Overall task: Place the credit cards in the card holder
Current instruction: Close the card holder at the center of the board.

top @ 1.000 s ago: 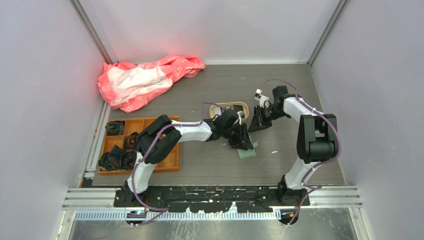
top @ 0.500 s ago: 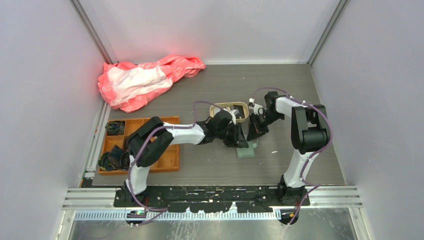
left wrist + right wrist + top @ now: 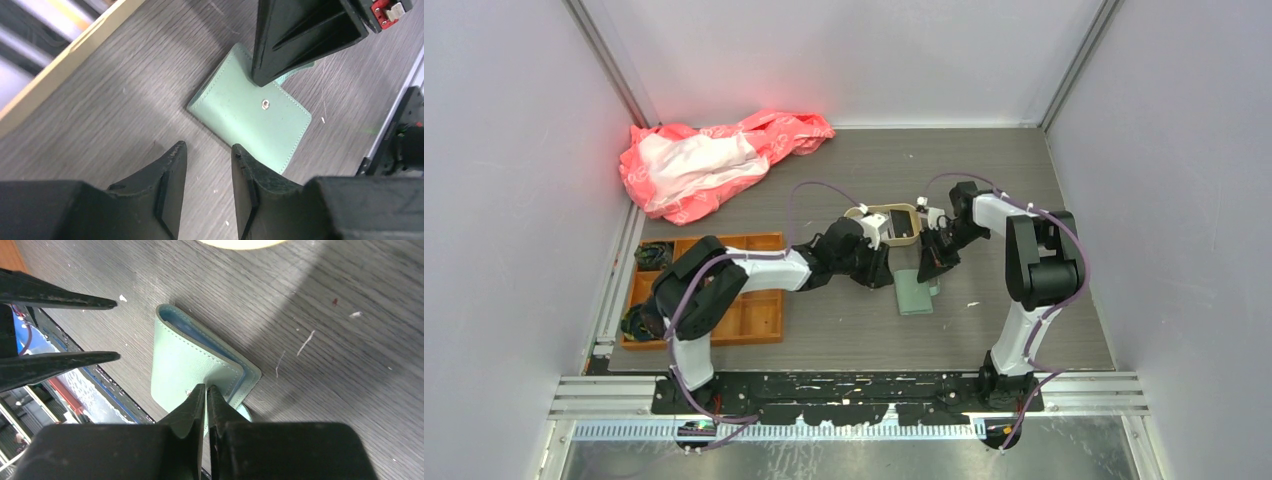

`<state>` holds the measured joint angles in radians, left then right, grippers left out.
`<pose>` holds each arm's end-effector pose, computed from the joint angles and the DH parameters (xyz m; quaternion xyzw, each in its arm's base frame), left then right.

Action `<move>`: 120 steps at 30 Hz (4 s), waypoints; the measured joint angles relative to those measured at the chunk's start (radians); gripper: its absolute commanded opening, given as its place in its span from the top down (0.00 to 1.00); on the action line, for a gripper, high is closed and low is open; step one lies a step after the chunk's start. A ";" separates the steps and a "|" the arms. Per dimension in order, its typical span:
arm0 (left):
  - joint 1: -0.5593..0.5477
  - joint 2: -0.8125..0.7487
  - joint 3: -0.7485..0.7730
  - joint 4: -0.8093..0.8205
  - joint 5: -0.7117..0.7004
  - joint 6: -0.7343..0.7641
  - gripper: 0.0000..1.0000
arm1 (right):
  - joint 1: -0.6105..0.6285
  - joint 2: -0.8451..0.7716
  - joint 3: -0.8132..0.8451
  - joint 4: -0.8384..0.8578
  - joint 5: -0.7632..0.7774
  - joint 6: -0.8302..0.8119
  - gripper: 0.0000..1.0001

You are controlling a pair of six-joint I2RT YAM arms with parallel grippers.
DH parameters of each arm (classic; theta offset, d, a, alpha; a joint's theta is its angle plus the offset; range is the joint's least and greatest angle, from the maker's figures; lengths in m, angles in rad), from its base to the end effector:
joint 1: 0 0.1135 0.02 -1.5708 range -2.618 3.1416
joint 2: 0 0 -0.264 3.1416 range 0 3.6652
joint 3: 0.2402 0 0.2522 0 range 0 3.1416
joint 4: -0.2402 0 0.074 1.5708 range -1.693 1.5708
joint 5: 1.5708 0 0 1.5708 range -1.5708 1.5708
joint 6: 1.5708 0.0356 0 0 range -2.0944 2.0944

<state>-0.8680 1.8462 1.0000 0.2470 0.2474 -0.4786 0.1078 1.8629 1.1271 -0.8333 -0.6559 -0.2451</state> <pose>0.2446 -0.3022 0.1627 0.2263 0.8498 -0.3742 0.2942 0.3139 0.0558 0.1442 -0.1664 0.9320 0.3213 0.0229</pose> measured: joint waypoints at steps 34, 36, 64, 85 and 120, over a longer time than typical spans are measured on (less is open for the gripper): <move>-0.103 0.103 0.069 0.038 -0.100 0.065 1.00 | 0.008 -0.239 -0.024 0.029 0.002 -0.119 0.44; -0.116 0.080 0.062 0.001 -0.138 0.036 1.00 | 0.008 -0.347 -0.065 0.081 0.008 -0.116 0.04; -0.106 -0.095 0.018 0.013 -0.137 -0.183 0.83 | -0.040 -0.375 -0.125 0.000 0.109 -0.257 0.50; -0.105 0.192 0.191 -0.018 0.046 -0.326 0.92 | -0.038 -0.266 -0.121 0.000 0.174 -0.245 0.90; -0.105 0.197 0.199 -0.032 0.053 -0.333 0.94 | -0.038 -0.209 -0.061 -0.053 0.157 -0.269 0.99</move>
<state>-0.9730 2.0430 1.1992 0.2153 0.3008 -0.8120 0.0700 1.6539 1.0657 -0.8864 -0.4992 -0.5144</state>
